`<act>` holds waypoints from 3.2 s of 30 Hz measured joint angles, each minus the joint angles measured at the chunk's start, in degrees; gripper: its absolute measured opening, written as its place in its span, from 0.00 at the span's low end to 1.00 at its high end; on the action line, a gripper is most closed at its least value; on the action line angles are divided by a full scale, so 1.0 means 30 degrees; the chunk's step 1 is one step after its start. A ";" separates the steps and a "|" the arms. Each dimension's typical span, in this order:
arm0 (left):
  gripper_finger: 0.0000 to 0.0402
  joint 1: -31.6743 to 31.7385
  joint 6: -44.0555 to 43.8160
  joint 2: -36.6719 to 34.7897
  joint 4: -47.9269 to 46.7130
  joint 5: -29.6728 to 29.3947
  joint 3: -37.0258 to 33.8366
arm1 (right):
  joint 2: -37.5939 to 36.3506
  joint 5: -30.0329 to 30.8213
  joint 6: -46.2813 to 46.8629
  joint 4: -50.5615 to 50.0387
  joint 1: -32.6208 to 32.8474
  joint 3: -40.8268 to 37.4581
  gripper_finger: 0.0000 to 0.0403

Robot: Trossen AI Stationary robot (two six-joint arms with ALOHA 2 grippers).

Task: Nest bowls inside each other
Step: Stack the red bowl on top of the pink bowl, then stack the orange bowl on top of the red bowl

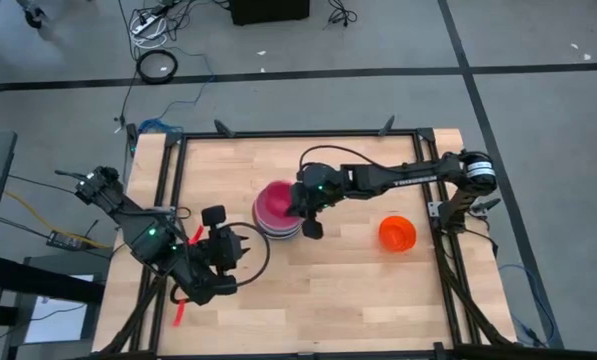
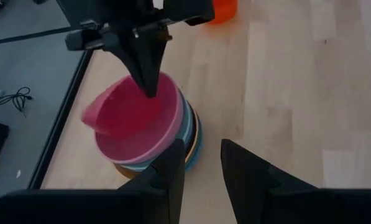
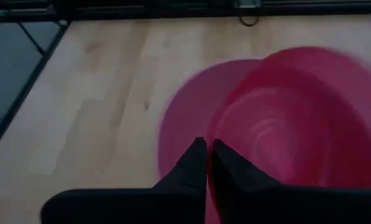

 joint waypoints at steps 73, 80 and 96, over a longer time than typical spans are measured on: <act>0.28 -0.0010 -0.0357 -0.0022 0.0022 -0.0204 0.0000 | -0.7481 0.4302 1.8690 -1.0495 0.8553 -1.2571 0.01; 0.28 -0.0010 -0.0357 -0.0022 0.0022 -0.0380 0.0000 | -0.7463 0.8507 1.5104 -1.3229 0.7211 -0.7979 0.00; 0.28 -0.0008 -0.0576 -0.0022 0.0041 -0.0777 0.0000 | -0.6051 0.5637 0.4656 -0.2261 0.2860 -0.1645 0.00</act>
